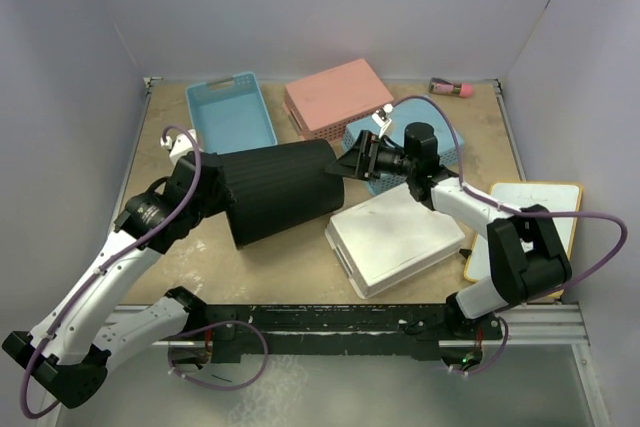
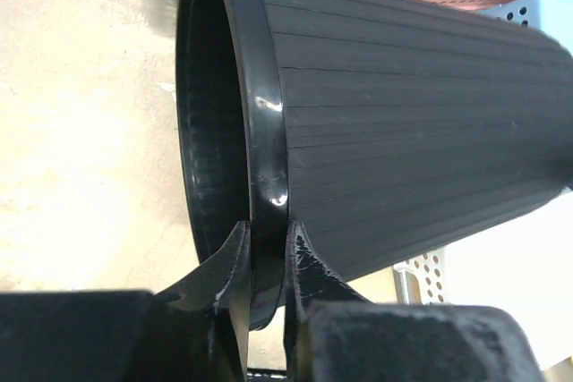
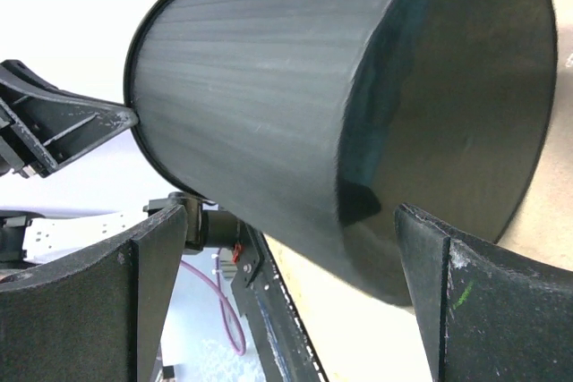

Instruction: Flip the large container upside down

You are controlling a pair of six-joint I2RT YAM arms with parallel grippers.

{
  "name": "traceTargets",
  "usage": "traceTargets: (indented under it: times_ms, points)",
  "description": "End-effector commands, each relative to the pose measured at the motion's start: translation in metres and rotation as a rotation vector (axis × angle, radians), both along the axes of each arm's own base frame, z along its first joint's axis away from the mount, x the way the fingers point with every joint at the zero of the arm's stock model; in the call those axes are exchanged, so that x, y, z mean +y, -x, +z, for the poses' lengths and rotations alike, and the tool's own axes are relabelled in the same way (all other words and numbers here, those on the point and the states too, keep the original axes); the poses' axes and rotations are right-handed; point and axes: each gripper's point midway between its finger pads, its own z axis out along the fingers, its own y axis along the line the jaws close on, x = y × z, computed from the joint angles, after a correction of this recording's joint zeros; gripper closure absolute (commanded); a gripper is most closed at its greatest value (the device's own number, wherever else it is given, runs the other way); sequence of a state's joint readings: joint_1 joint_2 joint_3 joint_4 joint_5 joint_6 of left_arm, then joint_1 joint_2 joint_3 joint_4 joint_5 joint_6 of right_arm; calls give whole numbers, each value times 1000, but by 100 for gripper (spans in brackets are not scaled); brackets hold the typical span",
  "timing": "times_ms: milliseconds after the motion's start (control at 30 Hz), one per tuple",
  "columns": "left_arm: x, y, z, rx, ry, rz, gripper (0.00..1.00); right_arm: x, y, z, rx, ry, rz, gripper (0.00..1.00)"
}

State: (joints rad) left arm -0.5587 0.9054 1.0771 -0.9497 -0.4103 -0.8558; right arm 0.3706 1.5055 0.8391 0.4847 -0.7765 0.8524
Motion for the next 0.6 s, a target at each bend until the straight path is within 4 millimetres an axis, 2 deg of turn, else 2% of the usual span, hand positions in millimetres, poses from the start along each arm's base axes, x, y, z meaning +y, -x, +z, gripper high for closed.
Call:
traceTargets:
  times_ms: [0,100,167,267,300,333,433,567]
  points:
    - [-2,-1,0,-1,13,0,100,13,-2,32,-105,-46,50,0]
    - [-5,-1,-2,2,26,-5,100,15,2,37,-108,-60,65,0]
    - [-7,-2,-1,-6,40,-7,100,15,7,49,-131,-76,76,0]
    - [-10,-3,2,-24,63,-9,100,15,20,75,-196,-121,117,0]
    - [-9,-3,2,-30,67,-3,100,16,21,94,-239,-139,126,0]
    - [-9,-4,3,-37,72,2,100,15,25,103,-259,-146,134,0]
    - [-10,-4,5,-65,105,5,100,14,36,124,-308,-152,157,0]
    - [-17,-6,8,-109,158,-9,100,18,52,142,-371,-152,209,0]
